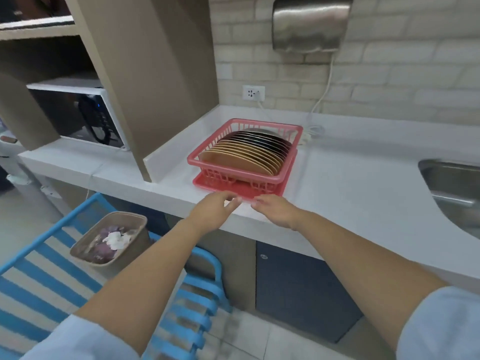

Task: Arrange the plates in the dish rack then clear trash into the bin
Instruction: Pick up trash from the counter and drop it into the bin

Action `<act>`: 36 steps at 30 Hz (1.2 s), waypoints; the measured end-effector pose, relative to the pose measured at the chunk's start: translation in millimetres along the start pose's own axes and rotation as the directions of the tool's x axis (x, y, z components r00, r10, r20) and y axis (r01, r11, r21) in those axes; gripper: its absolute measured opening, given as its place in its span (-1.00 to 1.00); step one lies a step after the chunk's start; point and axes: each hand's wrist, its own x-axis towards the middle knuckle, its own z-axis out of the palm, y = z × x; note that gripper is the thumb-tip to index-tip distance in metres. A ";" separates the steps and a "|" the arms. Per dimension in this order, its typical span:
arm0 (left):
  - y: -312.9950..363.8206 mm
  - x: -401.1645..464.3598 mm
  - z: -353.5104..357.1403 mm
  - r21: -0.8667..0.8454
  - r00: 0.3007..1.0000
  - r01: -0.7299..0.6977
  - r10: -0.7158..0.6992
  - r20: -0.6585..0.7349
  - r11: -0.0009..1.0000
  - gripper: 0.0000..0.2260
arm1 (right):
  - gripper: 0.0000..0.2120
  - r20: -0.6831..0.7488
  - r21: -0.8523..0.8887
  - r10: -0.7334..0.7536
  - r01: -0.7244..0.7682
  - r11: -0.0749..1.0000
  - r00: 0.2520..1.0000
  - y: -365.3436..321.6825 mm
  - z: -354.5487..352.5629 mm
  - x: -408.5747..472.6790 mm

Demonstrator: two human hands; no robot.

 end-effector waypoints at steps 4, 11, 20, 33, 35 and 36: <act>62.8 12.1 31.9 0.001 0.994 -0.092 0.092 0.058 0.996 -0.52 | -0.49 -0.103 -0.030 0.046 -0.050 0.998 0.994 41.3 -42.9 -40.6; 160.3 49.3 60.6 -0.039 0.977 -0.213 0.213 0.004 0.976 -0.57 | -0.47 -0.228 0.016 0.154 -0.155 0.988 0.961 95.6 -121.0 -67.9; 213.9 161.3 90.1 -0.130 0.987 -0.155 0.146 -0.071 0.979 -0.69 | -0.54 -0.355 0.066 0.156 -0.142 0.988 0.922 159.9 -199.2 -17.0; 194.6 336.2 82.0 -0.100 0.982 -0.040 0.021 -0.185 0.994 -0.81 | -0.67 -0.366 0.097 0.101 -0.070 0.993 0.925 217.5 -262.4 101.8; 184.3 353.7 81.5 -0.108 0.987 -0.014 -0.004 -0.159 0.994 -0.83 | -0.68 -0.351 0.095 0.081 -0.050 0.994 0.933 224.4 -263.8 118.6; 180.3 362.6 80.8 -0.125 0.988 -0.002 -0.017 -0.152 0.992 -0.84 | -0.68 -0.347 0.093 0.072 -0.042 0.995 0.935 226.9 -265.6 127.2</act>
